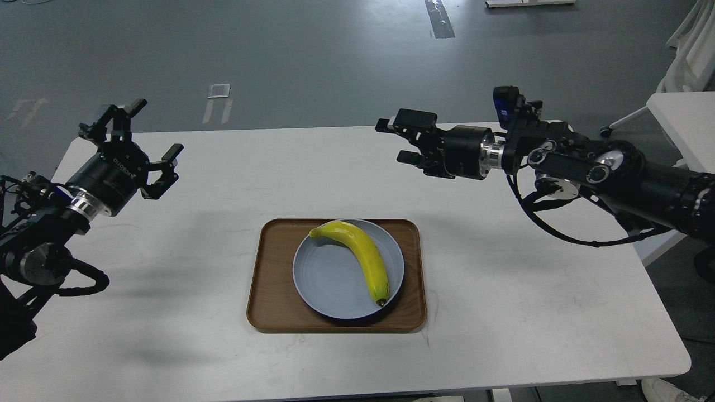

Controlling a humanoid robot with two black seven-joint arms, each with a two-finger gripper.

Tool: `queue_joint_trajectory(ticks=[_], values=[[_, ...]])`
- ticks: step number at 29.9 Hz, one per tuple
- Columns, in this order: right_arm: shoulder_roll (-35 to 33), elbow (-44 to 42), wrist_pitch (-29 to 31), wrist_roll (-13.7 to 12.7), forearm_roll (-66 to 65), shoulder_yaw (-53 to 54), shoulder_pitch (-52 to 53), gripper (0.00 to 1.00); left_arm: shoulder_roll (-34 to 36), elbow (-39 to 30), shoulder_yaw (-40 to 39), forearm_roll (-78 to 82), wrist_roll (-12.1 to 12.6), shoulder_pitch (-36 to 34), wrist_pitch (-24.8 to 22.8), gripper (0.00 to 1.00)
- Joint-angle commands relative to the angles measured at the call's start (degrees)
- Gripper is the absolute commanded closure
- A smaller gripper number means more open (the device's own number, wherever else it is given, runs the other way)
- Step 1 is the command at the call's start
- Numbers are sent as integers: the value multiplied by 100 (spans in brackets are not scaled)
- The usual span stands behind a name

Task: Place banana on plate with both arms
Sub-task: 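Lower the banana onto the plate, open the right gripper, withdraw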

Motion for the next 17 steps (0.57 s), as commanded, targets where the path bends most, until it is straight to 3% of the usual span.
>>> queue_joint_trajectory(ticks=[1, 9, 17], values=[[-417, 14, 70, 1, 455, 1056, -1000, 1, -190, 52, 0, 11, 3, 6, 0, 2], [-620, 31, 497, 1, 1143, 2393, -2355, 1, -621, 139, 9, 116, 11, 15, 0, 2], [-620, 5, 497, 1, 1134, 2703, -2717, 1, -912, 298, 9, 169, 11, 6, 0, 2]])
